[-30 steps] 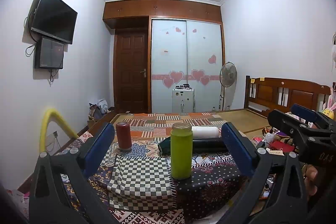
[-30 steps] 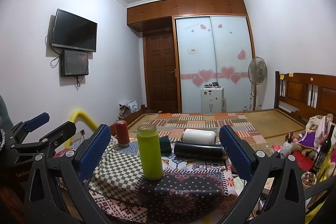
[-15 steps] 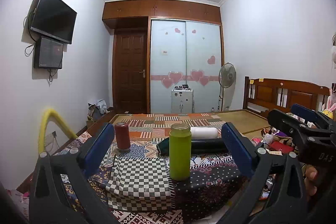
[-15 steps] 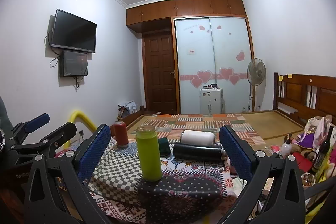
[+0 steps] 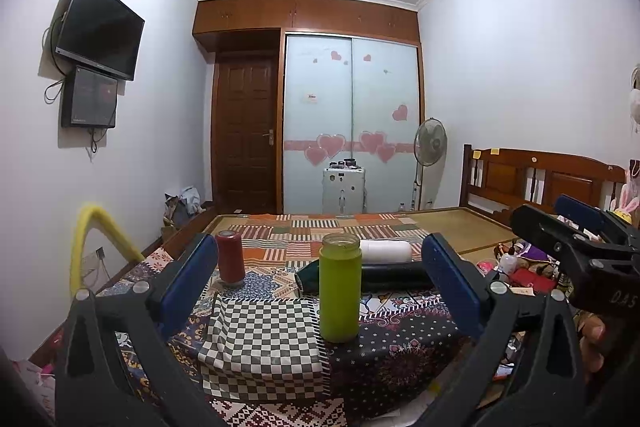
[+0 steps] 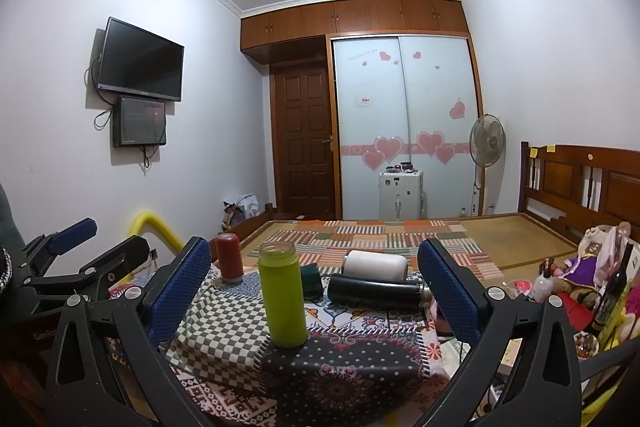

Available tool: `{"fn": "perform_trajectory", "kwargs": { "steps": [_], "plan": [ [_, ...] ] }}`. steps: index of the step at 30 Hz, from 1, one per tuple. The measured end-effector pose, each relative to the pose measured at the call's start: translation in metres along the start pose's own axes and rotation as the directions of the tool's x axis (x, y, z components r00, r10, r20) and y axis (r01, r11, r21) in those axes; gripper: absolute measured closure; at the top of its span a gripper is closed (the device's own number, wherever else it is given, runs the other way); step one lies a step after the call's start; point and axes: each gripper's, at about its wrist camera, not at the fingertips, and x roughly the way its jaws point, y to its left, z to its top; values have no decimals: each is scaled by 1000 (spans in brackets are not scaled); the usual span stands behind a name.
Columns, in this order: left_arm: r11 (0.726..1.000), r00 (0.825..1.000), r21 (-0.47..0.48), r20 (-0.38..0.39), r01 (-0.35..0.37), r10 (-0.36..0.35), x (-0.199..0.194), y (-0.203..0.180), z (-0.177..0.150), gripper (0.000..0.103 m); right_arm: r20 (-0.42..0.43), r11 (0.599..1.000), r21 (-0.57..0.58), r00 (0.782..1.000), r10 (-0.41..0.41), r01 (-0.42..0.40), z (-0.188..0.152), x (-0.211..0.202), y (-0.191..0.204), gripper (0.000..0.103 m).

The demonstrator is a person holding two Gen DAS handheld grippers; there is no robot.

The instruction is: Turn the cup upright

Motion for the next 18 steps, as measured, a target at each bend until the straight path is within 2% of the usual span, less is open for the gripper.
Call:
{"fn": "perform_trajectory", "kwargs": {
  "steps": [18],
  "plan": [
    [1000,1000,-9,-10,19,-19,1,2,0,0,1,1000,-4,1000,2,-2,3,-1,1,0]
  ]
}}
